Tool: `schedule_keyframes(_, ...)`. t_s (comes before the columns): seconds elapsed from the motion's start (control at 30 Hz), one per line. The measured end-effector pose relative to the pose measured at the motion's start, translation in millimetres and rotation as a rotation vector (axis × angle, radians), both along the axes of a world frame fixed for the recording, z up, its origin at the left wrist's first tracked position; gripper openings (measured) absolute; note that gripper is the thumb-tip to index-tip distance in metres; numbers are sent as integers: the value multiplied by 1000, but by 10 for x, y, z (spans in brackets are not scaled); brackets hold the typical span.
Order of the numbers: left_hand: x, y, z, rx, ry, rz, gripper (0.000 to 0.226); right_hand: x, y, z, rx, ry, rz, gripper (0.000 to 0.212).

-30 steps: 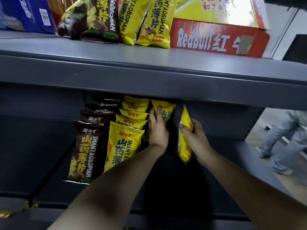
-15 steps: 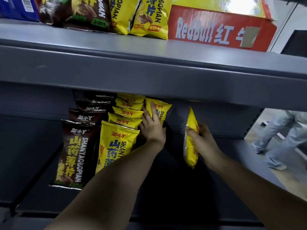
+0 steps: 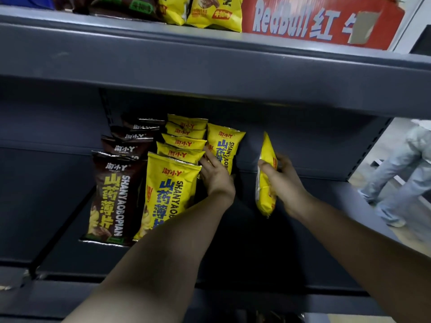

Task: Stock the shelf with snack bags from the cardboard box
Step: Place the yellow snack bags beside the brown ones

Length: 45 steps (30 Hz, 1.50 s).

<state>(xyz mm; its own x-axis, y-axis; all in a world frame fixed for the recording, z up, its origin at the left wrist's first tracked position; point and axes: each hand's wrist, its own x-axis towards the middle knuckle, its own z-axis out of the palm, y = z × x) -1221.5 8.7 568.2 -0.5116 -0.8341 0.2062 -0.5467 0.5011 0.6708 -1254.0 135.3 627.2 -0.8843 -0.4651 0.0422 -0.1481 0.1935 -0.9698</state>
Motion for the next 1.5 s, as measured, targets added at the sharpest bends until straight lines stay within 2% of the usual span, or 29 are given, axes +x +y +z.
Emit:
schedule_keyframes(0.17, 45, 27, 23, 97, 24, -55, 114, -9, -90, -45, 62, 97, -7, 53)
schedule_keyframes(0.27, 141, 119, -21, 43, 94, -60, 93, -2, -217, -89, 85, 215, -61, 60)
schedule_keyframes(0.4, 346, 208, -16, 56, 266, -141, 71, 40, -413, -88, 104, 235, -101, 72)
schedule_keyframes(0.53, 613, 270, 88, 49, 404, -173, 63, 117, -589, -94, 178, 298, -102, 76)
schedule_keyframes(0.67, 685, 316, 89, 3, 290, -307, 79, 249, -812, -137, 211, 292, -82, 81)
schedule_keyframes(0.83, 600, 214, 62, 66, 93, -326, 105, 218, -938, -137, 221, 130, -52, 90)
schedule_keyframes(0.9, 556, 182, 55, 92, 63, -311, 111, 163, -910, -164, 252, 76, -16, 85)
schedule_keyframes(1.0, 463, 180, 41, 63, 94, -245, 104, 112, -841, -172, 184, -4, 52, 62)
schedule_keyframes(1.1, 389, 167, 57, -24, 130, -124, 92, 63, -862, -217, 128, -57, 90, 55)
schedule_keyframes(1.17, 361, 141, 48, -20, 139, -73, 87, 62, -911, -268, 169, -41, 99, 57)
schedule_keyframes(1.3, 345, 123, -56, -1, 123, -29, 77, 65, -957, -312, 411, 93, 148, 58)
schedule_keyframes(1.37, 327, 119, -72, 36, 117, -6, 73, 19, -961, -349, 464, 104, 141, 60)
schedule_keyframes(1.43, 312, 101, -60, 53, 88, -12, 80, -10, -972, -362, 415, 119, 133, 68)
schedule_keyframes(1.5, 316, 84, -49, 88, 46, -45, 97, -11, -1006, -334, 235, 149, 111, 78)
